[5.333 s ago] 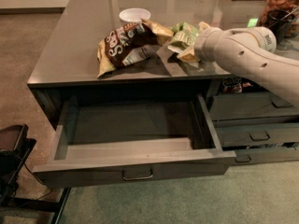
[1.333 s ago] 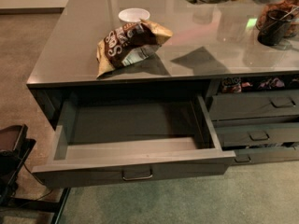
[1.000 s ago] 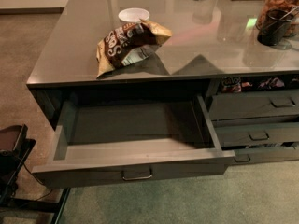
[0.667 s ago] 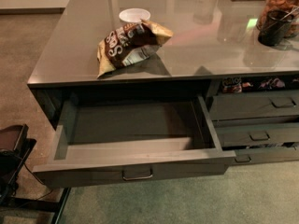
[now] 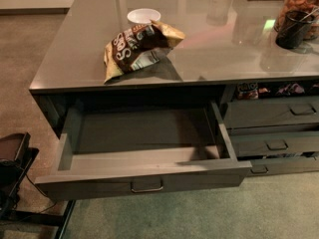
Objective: Place green jalapeno chip bag into top drawer
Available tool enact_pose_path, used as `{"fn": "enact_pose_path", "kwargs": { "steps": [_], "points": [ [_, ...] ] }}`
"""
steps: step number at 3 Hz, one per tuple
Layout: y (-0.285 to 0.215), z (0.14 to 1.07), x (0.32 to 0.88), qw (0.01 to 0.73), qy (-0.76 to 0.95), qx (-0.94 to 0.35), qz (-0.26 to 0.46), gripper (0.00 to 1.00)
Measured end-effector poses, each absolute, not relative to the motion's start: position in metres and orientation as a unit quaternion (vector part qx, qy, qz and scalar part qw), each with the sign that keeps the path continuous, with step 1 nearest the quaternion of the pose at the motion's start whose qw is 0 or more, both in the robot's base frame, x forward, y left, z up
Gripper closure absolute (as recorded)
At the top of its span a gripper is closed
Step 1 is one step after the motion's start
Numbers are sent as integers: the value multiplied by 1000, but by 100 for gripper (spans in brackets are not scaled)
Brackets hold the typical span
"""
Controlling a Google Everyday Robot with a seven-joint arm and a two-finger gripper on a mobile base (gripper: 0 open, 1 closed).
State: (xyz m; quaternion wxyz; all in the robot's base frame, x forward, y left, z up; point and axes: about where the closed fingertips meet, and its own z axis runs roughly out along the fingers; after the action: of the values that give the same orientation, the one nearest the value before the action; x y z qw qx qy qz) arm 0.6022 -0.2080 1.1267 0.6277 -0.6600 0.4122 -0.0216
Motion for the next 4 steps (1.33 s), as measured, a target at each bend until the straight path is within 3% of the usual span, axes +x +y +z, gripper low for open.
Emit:
{"fn": "enact_pose_path", "kwargs": {
  "steps": [2,4],
  "points": [
    [-185,1145,520,630,340,-698,25,100],
    [-175,1051,482,548,383,-743,39,100]
  ]
}}
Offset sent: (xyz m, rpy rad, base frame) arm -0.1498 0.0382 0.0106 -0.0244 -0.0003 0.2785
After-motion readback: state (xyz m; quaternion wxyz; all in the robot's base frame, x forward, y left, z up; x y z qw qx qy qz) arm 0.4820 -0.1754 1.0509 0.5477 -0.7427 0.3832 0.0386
